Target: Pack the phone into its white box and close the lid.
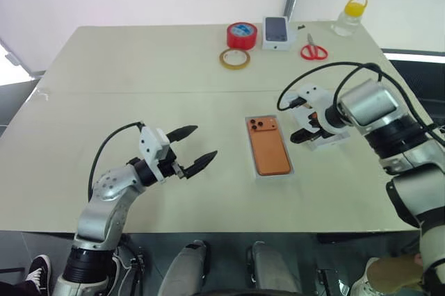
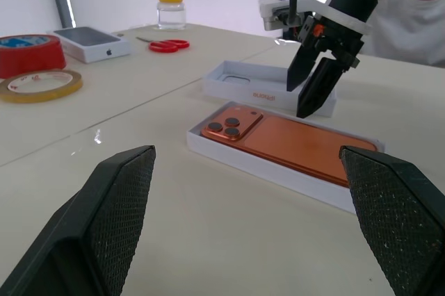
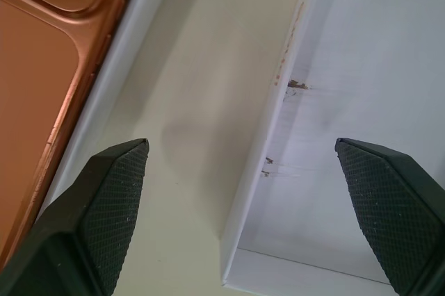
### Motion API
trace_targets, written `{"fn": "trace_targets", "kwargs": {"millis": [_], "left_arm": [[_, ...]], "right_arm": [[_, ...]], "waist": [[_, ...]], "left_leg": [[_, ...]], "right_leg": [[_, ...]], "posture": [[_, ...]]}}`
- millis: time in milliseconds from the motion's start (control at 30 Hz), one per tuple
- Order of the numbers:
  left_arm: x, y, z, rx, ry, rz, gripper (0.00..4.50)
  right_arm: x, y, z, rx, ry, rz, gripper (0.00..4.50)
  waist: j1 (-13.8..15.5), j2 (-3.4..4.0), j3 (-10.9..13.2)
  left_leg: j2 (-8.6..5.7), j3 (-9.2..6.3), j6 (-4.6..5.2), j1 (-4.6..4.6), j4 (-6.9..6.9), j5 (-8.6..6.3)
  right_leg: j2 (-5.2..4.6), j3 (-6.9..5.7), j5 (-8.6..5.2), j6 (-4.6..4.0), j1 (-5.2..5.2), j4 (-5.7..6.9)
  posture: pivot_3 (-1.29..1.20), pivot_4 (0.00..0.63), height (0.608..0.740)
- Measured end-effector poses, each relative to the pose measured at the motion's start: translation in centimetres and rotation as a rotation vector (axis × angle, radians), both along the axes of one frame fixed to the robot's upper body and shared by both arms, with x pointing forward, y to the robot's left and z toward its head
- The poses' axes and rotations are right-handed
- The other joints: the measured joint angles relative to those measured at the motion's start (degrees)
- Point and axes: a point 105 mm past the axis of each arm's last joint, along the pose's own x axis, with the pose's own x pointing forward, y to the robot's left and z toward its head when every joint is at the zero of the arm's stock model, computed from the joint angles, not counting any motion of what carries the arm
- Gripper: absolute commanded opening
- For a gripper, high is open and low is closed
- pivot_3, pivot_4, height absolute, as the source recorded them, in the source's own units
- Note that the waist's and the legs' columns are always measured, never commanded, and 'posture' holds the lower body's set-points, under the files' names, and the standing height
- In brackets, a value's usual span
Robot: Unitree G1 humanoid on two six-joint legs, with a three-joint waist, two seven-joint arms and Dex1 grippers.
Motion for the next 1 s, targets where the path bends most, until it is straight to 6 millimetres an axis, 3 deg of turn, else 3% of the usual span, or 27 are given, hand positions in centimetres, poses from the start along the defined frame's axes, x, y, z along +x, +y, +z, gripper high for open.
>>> {"fn": "trace_targets", "kwargs": {"millis": [100, 200, 400, 867, 1000], "left_arm": [[0.0, 0.0, -0.1, -0.001, 0.002, 0.006, 4.45], [0.1, 0.0, -0.1, -0.004, 0.005, 0.011, 4.5], [0.0, -0.5, -0.3, -0.011, 0.011, 0.008, 4.5], [0.2, -0.5, -0.2, -0.007, 0.009, 0.019, 4.5], [0.6, -0.5, 0.1, -0.002, -0.004, 0.015, 4.5]], "right_arm": [[-0.1, 0.1, -0.2, 0.0, 0.015, -0.005, 4.5], [-0.3, 0.3, -0.4, 0.009, 0.029, -0.009, 3.17], [0.0, 0.0, -0.5, -0.001, 0.026, -0.037, 0.06], [0.9, 0.8, -0.3, 0.096, -0.011, -0.187, 0.06], [1.9, 1.4, 0.8, 0.179, -0.08, -0.199, 0.06]], "waist": [[0.0, 0.01, 0.0], [-0.09, 0.01, 0.0], [-0.09, 0.01, 0.0], [-0.14, 0.01, 0.0], [-0.15, 0.02, 0.01]], "left_leg": [[0.0, 0.0, 0.0, 0.0, 0.0, 0.0], [0.0, 0.0, 0.0, 0.0, 0.0, 0.0], [0.0, 0.0, 0.0, 0.0, 0.0, 0.0], [0.01, 0.0, -0.01, 0.0, -0.03, 0.0], [0.0, 0.0, -0.01, 0.0, -0.04, 0.0]], "right_leg": [[0.0, 0.0, 0.0, 0.0, -0.01, 0.0], [0.0, 0.01, 0.0, 0.0, -0.01, 0.01], [0.01, 0.01, 0.0, 0.0, -0.01, 0.01], [0.03, 0.02, 0.01, -0.02, -0.03, 0.03], [0.03, 0.03, 0.01, -0.02, -0.05, 0.03]], "posture": [[0.0, 0.15, 0.74], [0.0, 0.15, 0.74], [0.0, 0.15, 0.74], [0.0, 0.15, 0.74], [0.0, 0.15, 0.74]]}}
